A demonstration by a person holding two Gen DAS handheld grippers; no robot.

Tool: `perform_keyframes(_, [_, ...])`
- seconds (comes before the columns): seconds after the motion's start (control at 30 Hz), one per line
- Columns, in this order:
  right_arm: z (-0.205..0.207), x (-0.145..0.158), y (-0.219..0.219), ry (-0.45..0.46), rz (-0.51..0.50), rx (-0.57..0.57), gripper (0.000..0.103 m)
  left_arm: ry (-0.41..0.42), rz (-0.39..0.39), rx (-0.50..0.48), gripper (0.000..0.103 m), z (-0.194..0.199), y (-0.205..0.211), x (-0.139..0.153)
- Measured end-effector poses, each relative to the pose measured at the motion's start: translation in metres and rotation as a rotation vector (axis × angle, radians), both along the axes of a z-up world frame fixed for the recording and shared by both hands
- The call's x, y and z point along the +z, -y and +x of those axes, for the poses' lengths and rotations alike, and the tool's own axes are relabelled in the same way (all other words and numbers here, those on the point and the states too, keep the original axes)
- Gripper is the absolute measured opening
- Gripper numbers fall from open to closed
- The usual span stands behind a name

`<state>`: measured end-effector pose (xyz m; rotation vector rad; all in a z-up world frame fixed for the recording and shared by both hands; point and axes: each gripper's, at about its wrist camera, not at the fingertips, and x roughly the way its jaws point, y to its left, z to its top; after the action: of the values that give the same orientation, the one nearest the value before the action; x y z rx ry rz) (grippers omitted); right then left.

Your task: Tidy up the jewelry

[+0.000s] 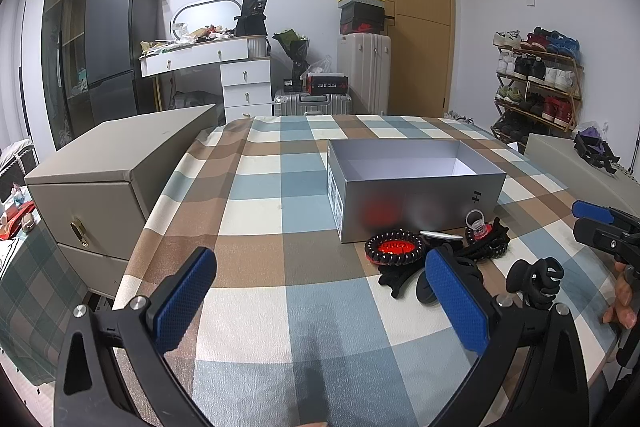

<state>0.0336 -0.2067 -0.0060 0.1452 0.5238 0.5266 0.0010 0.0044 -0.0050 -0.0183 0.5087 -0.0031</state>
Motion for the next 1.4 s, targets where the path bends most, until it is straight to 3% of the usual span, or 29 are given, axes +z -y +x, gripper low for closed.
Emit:
perform_keyframes(1.07, [0.000,0.003,-0.006,-0.009,-0.056,-0.023,0.103,-0.005,0.031,-0.003,0.102,-0.001,0.007,-0.003])
perform_keyframes(1.4, [0.001,0.003,-0.031,-0.103,-0.146,0.046,0.103,-0.066,0.027,-0.039,0.102,0.001,0.017,0.002])
